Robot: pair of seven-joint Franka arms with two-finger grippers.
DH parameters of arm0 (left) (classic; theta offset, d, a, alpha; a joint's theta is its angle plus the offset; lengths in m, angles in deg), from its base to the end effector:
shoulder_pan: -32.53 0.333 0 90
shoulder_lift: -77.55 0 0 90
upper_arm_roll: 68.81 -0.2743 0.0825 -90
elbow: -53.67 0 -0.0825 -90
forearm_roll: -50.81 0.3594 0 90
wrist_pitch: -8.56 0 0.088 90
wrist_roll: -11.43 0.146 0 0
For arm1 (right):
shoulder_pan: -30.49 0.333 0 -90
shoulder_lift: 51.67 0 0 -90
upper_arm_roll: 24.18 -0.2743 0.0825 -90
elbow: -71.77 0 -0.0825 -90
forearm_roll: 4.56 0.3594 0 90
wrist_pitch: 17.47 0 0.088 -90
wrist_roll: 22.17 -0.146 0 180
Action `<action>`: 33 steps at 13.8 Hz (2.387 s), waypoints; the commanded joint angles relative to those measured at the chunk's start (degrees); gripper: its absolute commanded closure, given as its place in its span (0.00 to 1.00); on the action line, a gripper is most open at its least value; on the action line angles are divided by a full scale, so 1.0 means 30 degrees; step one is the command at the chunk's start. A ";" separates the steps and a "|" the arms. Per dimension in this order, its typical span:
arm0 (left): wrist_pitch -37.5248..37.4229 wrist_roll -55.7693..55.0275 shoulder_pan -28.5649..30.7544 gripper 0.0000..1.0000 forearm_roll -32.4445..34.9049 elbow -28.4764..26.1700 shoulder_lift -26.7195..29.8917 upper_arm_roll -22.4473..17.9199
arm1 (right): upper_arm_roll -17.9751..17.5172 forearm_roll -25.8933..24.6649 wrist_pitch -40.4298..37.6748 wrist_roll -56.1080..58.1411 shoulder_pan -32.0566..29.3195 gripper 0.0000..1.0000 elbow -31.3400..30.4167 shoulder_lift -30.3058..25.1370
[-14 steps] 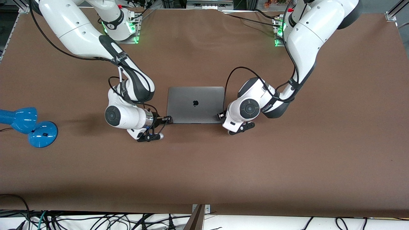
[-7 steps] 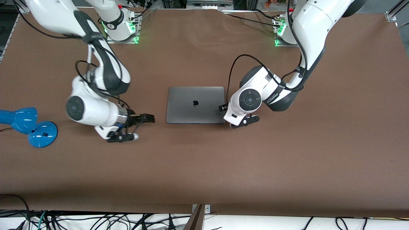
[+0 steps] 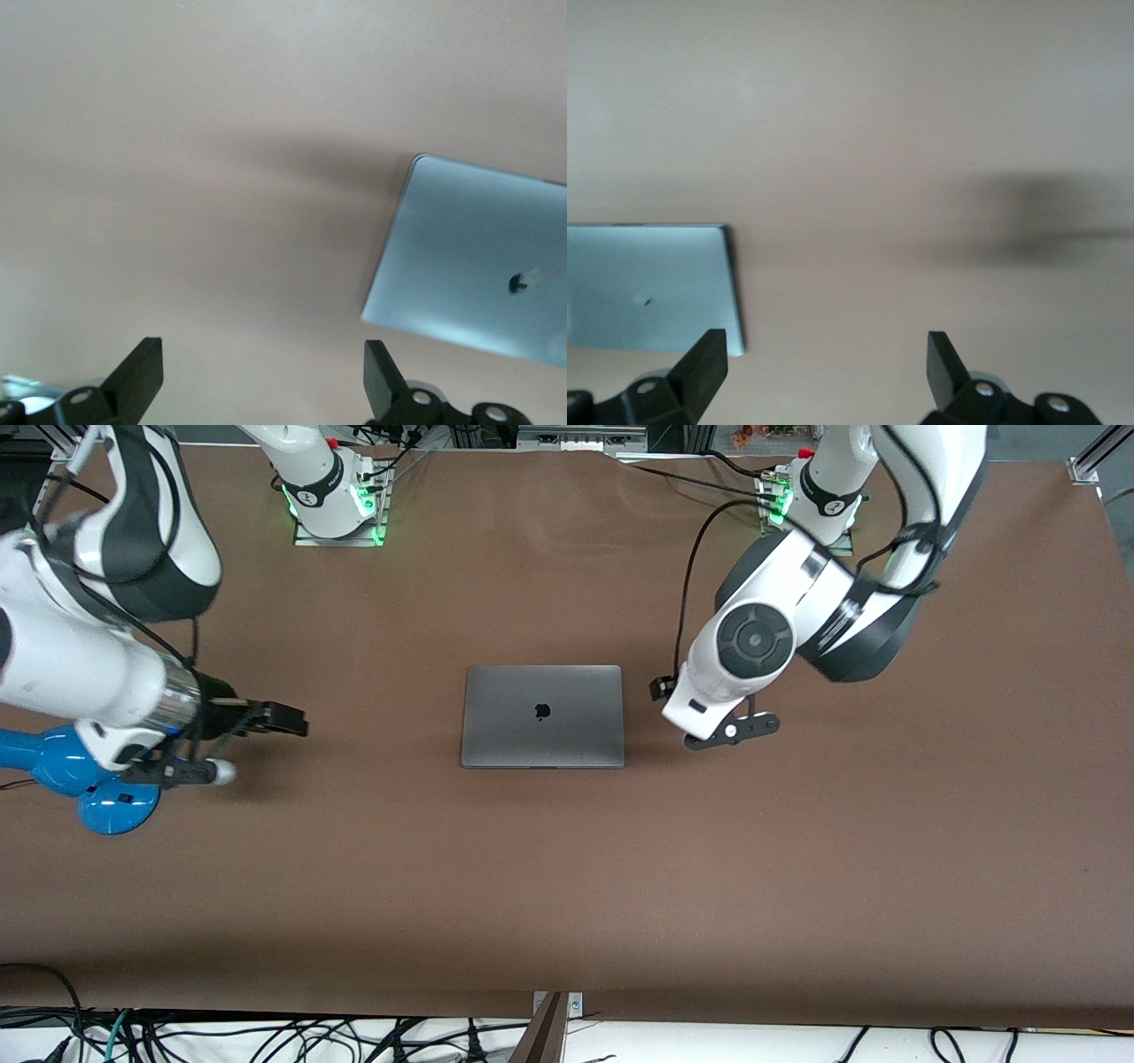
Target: Close laptop with both arms from behind
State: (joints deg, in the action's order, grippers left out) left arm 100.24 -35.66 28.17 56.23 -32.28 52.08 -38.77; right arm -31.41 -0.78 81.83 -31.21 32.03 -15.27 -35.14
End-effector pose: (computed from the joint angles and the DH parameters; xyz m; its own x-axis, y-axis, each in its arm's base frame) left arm 0.5108 -0.2969 0.3523 0.9328 0.2226 -0.2834 0.1963 -0.9734 -0.1186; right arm 0.5952 0.0943 0.4180 0.9960 -0.0177 -0.0877 -0.0254 -0.9959 -0.0871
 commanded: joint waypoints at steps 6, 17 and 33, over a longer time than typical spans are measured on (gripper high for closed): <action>-0.1468 0.6110 0.3297 0.00 -0.0486 -0.1847 0.4675 0.0064 | 0.1264 -0.1555 -0.2308 0.0200 -0.0045 0.00 -0.0224 -0.3221; -0.1703 1.1447 0.7078 0.00 -0.1805 -0.2521 0.7255 0.0035 | 0.1501 -0.1525 -0.4479 0.0347 -0.0308 0.00 -0.1395 -0.5565; -0.1176 1.5258 0.1103 0.00 -0.2215 -0.4544 0.9982 -0.8080 | 0.1442 -0.1555 -0.4919 0.0289 -0.0572 0.00 -0.1778 -0.5479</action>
State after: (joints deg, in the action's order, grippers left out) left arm 95.98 7.59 31.98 50.70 -45.55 81.01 -62.19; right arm -26.61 -5.02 66.61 -30.83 30.82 -19.72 -50.74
